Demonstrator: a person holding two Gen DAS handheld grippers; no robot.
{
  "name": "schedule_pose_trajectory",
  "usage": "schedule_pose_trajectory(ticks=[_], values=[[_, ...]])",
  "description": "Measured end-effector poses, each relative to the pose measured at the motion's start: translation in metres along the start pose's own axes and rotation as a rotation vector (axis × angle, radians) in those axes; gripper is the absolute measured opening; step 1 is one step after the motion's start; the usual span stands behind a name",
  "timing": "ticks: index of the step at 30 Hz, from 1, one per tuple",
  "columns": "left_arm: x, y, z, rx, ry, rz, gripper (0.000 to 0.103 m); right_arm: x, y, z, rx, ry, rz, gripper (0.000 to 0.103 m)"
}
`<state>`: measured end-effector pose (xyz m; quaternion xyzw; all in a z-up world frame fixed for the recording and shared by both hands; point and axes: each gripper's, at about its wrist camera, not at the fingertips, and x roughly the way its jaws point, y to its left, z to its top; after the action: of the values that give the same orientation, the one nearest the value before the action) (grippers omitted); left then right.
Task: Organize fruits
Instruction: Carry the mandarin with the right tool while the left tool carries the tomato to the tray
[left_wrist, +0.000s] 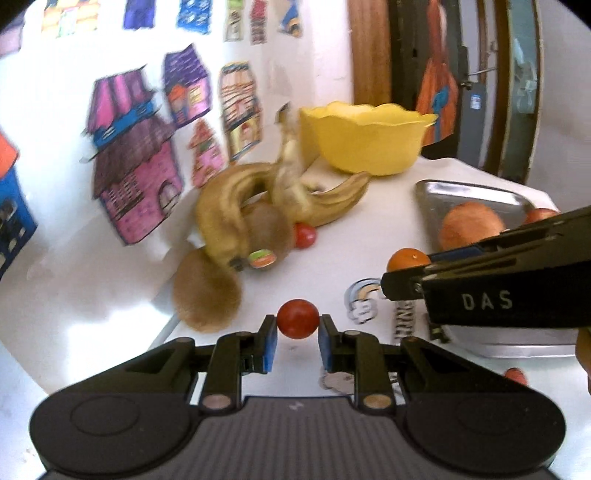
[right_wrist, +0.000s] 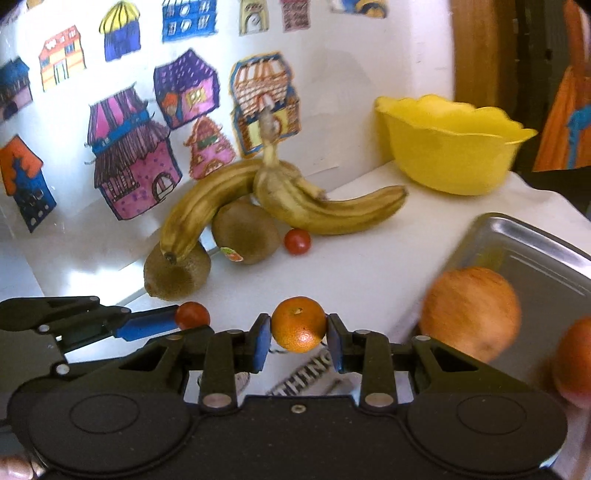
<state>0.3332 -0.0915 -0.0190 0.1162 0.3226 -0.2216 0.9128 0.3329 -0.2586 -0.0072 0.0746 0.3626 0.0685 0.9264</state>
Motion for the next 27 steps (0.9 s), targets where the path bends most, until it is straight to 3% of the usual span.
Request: schedule_pose_trajectory(ticks=[15, 27], values=[[-0.006, -0.076, 0.015, 0.139, -0.048, -0.194, 0.026, -0.071, -0.069, -0.038, 0.149, -0.033, -0.219, 0.034], [0.011, -0.109, 0.017, 0.196, -0.036, -0.211, 0.026, -0.089, -0.100, -0.061, 0.221, -0.029, -0.279, 0.035]])
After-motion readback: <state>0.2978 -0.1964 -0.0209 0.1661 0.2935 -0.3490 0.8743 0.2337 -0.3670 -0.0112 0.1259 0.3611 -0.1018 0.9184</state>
